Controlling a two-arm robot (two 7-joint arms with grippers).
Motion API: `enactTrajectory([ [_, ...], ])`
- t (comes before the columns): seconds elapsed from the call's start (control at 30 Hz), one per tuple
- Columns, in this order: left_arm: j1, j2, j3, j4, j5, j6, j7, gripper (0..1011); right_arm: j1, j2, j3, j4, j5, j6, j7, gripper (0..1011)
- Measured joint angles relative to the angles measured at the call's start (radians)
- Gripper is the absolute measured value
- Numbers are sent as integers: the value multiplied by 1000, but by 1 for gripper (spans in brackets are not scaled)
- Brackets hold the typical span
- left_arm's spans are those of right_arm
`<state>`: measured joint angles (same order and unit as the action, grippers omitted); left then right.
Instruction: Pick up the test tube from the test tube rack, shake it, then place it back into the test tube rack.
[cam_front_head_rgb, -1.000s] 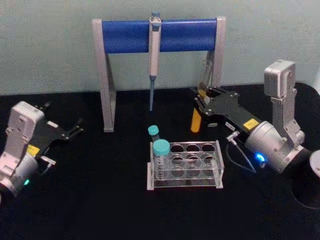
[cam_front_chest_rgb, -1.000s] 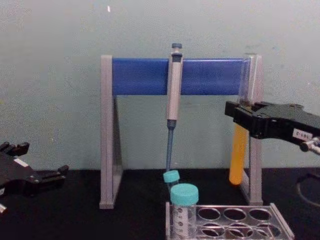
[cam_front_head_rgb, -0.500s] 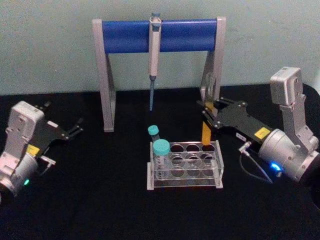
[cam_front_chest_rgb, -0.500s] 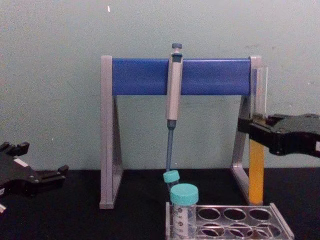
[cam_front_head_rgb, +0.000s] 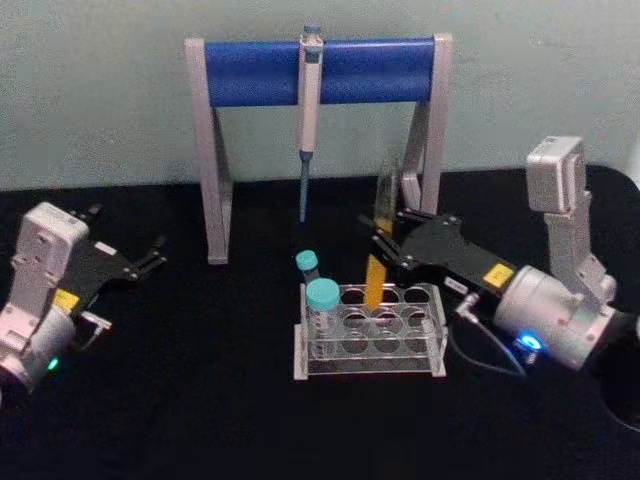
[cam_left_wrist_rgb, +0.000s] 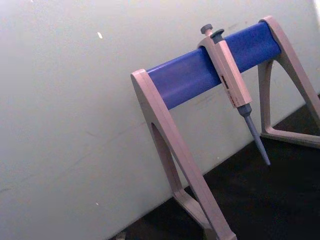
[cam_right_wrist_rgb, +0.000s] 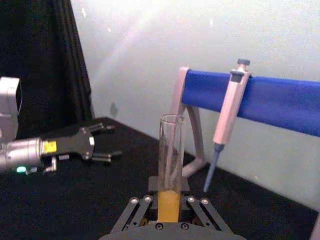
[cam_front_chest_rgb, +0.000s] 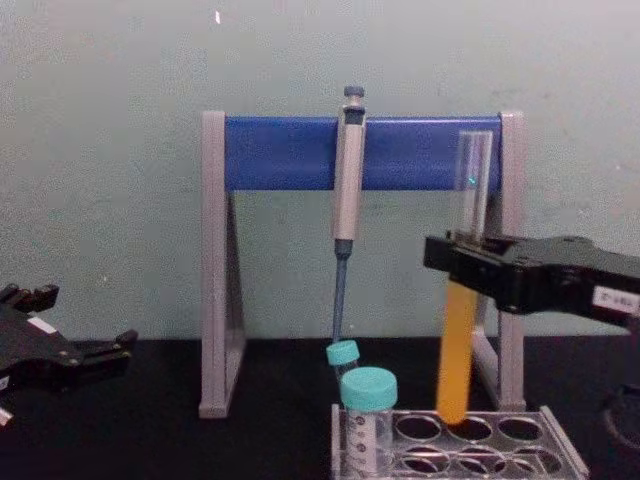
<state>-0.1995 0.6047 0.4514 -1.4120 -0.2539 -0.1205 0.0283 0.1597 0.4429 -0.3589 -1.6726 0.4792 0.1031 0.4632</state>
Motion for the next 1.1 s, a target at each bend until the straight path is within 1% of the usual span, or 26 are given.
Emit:
enactTrajectory([
  [0.1,0,0,0,0,0,0,0,1001,19,-23,-12,30,10,-32,0,225],
  [0.17,0,0,0,0,0,0,0,1001,26,-32,-15,46,15,-47,-2,225],
  [0.23,0,0,0,0,0,0,0,1001,44,-55,-19,79,20,-75,-14,225],
  [0.27,0,0,0,0,0,0,0,1001,49,-59,-19,86,19,-82,-20,225],
  [0.33,0,0,0,0,0,0,0,1001,57,-67,-20,98,16,-96,-29,225],
  [0.37,0,0,0,0,0,0,0,1001,64,-74,-20,111,6,-110,-39,225],
  [0.47,0,0,0,0,0,0,0,1001,73,-82,-18,128,-11,-126,-59,225],
  [0.5,0,0,0,0,0,0,0,1001,73,-82,-18,128,-11,-126,-59,225],
  [0.63,0,0,0,0,0,0,0,1001,77,-84,-6,137,-34,-130,-82,225],
  [0.77,0,0,0,0,0,0,0,1001,74,-82,7,137,-49,-122,-98,225],
  [1.1,0,0,0,0,0,0,0,1001,62,-82,22,130,-65,-114,-103,225],
])
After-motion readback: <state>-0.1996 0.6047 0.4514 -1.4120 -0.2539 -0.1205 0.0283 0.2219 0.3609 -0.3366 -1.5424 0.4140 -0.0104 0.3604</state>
